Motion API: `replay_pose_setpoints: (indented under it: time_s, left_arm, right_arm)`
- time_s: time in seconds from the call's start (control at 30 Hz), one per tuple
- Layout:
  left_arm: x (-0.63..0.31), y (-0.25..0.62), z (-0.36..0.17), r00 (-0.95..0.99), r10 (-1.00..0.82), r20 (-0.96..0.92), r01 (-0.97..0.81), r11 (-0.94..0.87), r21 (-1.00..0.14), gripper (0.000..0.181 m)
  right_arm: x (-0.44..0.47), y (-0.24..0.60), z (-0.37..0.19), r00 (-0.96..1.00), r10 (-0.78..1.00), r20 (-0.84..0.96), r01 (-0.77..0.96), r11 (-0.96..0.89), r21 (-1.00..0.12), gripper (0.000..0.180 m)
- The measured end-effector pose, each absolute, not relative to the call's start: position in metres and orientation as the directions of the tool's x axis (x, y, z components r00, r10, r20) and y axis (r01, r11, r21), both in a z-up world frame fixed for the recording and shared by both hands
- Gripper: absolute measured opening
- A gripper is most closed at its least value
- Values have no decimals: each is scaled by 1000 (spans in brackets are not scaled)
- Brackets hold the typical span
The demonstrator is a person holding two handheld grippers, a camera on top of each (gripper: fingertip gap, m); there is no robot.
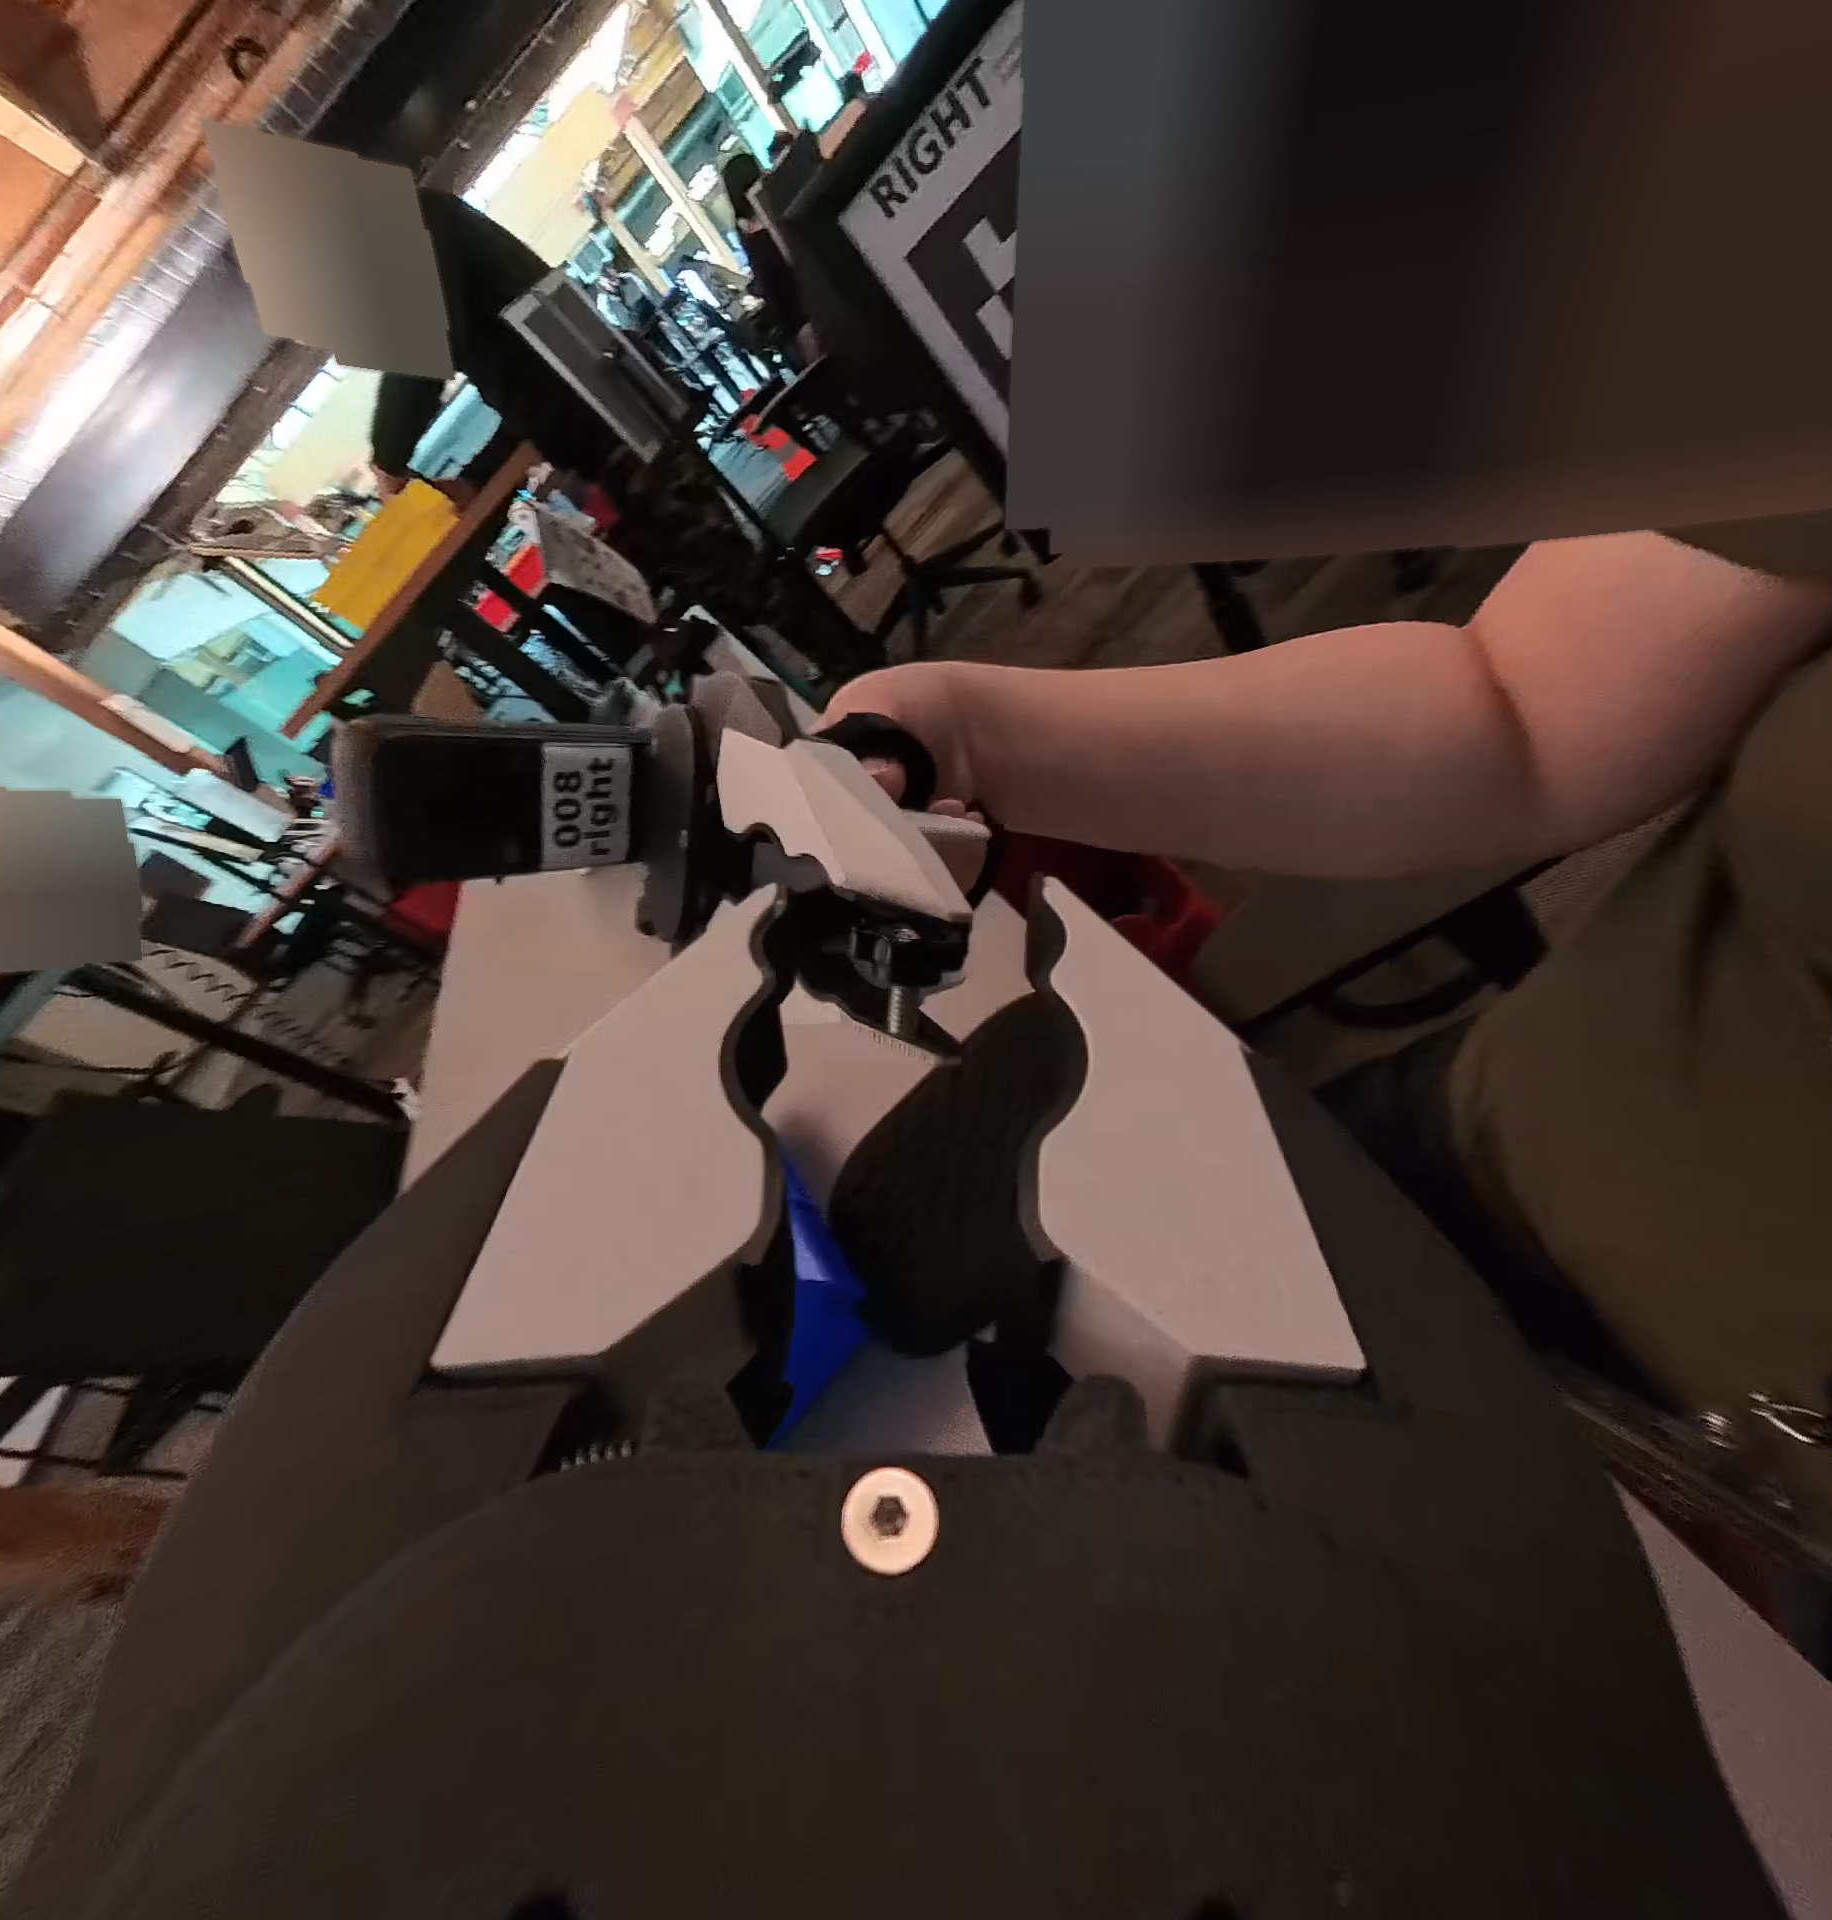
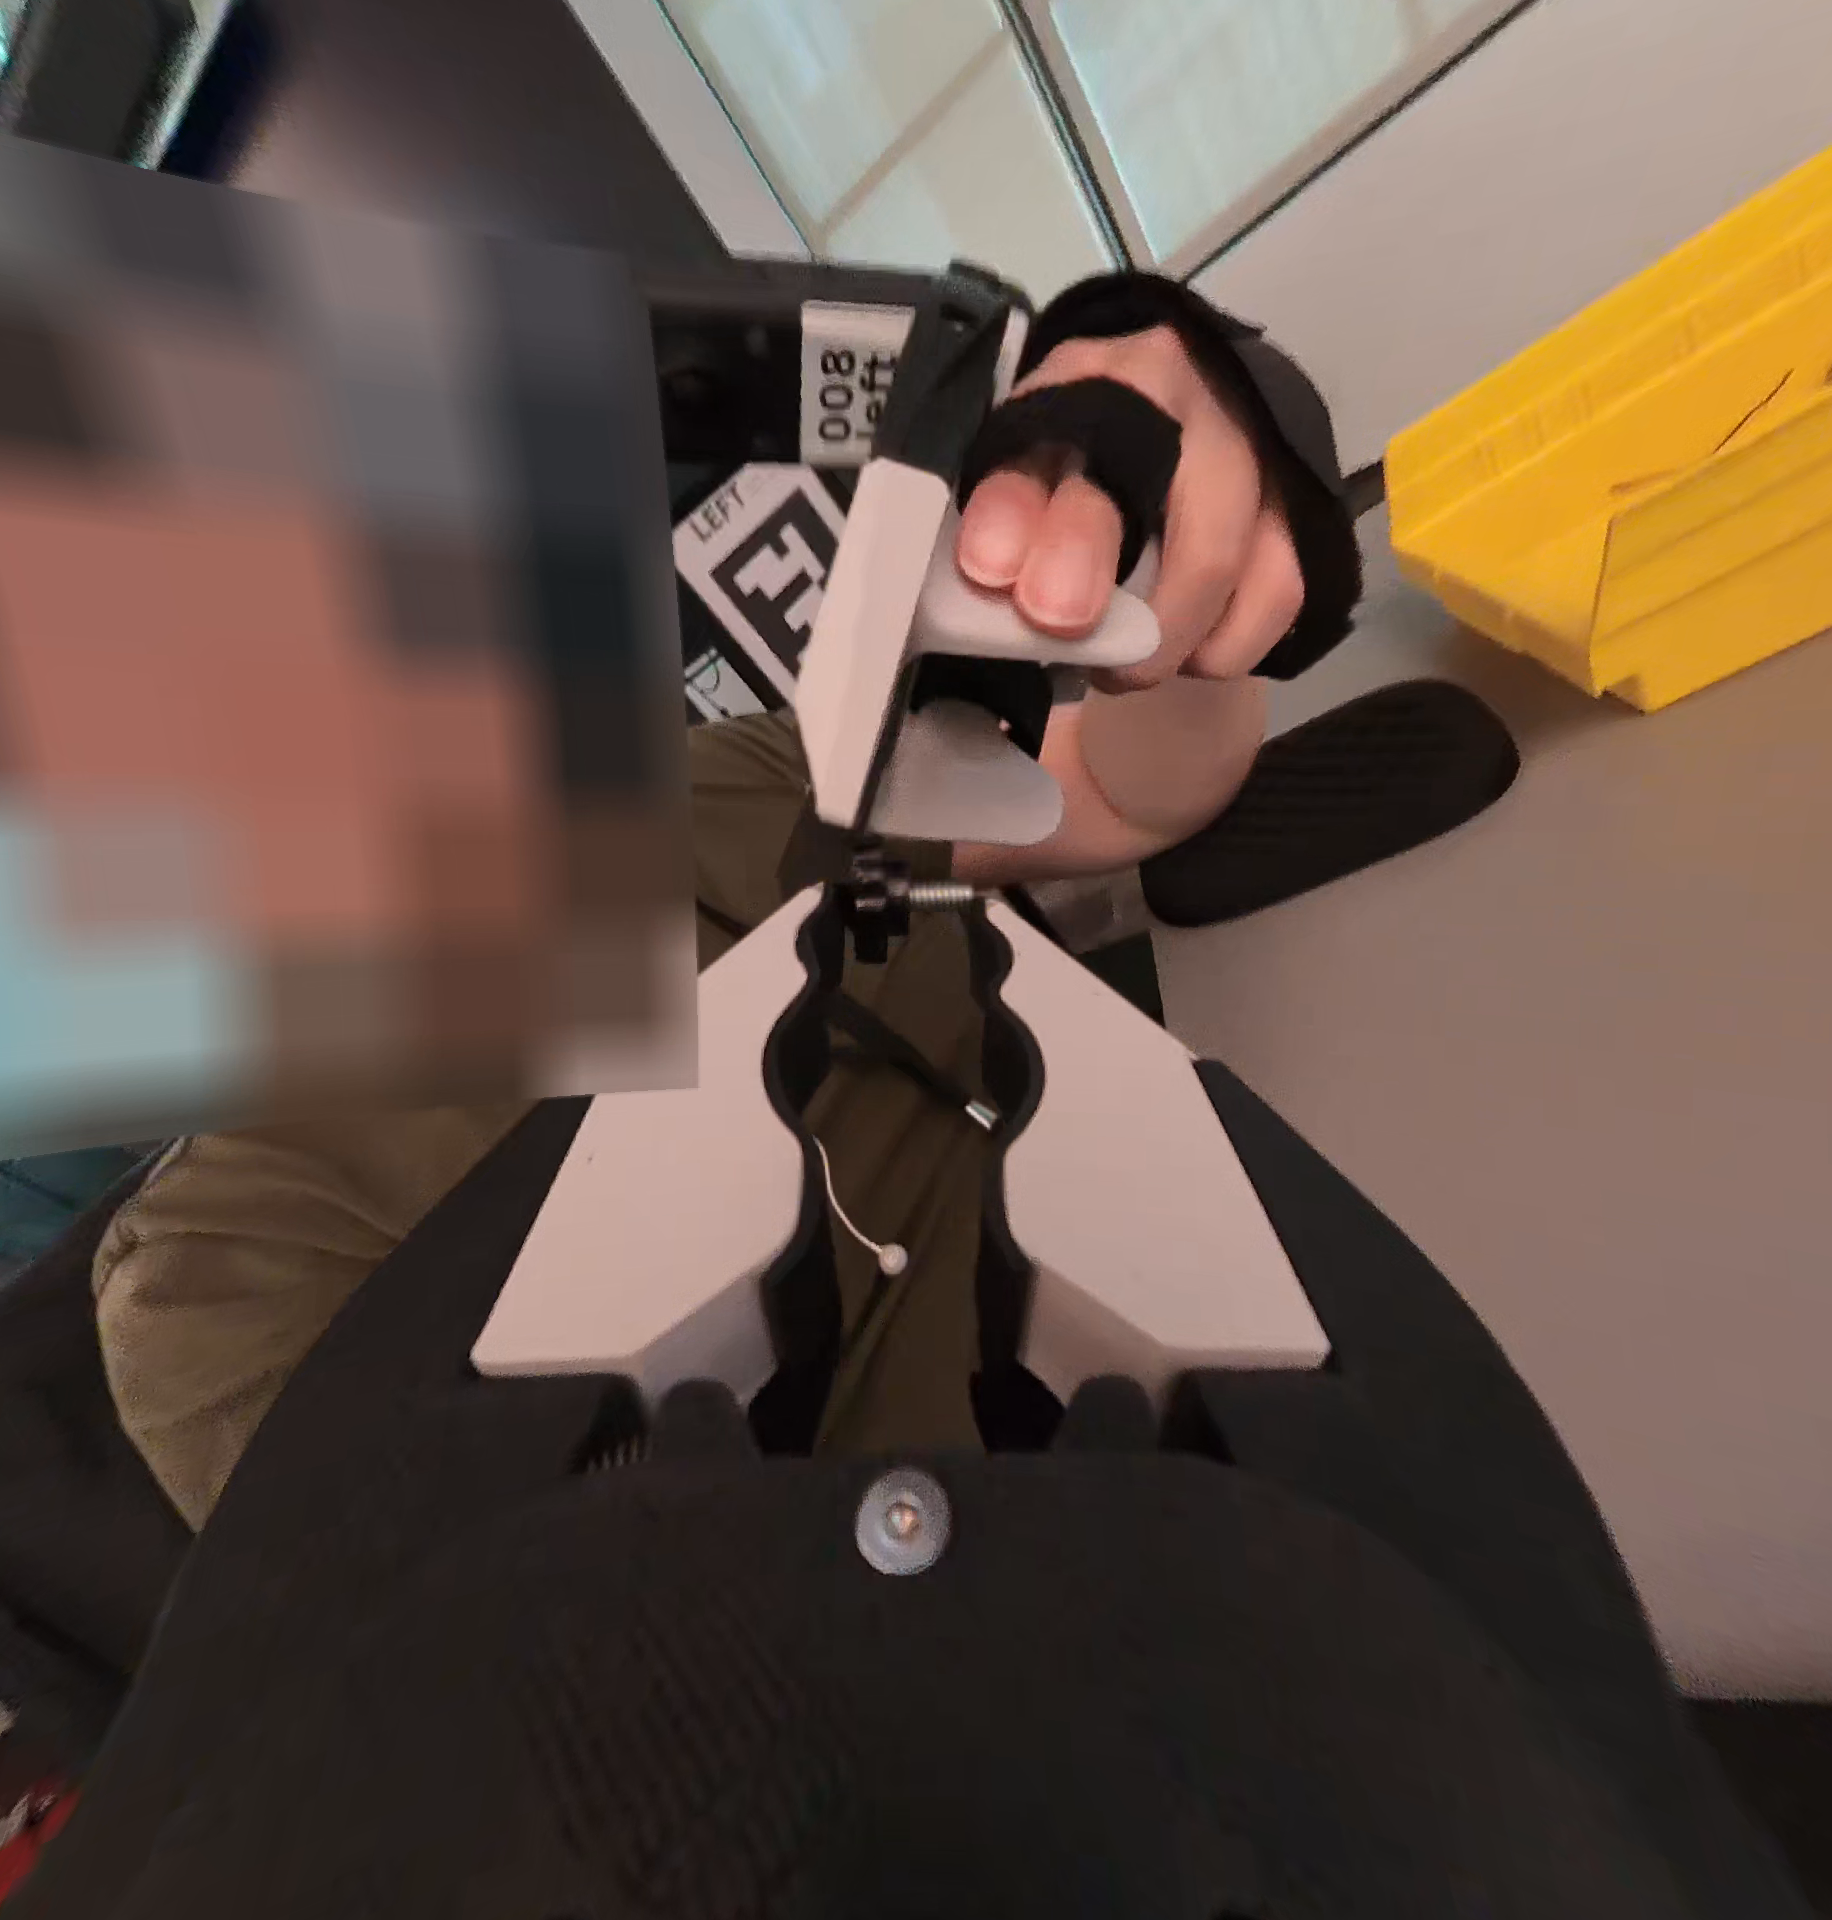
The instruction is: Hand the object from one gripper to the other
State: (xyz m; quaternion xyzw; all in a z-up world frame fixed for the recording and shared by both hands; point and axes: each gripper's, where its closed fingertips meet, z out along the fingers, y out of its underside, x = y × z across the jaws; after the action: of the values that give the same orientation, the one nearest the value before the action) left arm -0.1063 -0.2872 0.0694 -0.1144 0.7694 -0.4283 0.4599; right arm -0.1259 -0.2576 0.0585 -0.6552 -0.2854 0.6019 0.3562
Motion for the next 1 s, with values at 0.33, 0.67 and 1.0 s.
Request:
replay_pose_setpoints:
  time_s: [0.33, 0.67, 1.0]
  left_arm:
    - [-106, -282, 50, -599, -519, -610, 176, 657, -733, 22]
    - [-75, -208, 83, -113, -448, -887, -4, 893, -451, 21]
    - [-59, -148, 68, 8, -174, -985, -345, 924, -166, 21]
  right_arm:
    - [-136, -259, 51, 55, 802, -595, 9, -596, -803, 23]
    - [-88, -192, 79, 465, 800, -380, -251, -292, -923, 58]
    - [-83, -147, 73, 837, 511, -197, -123, -175, -977, 48]
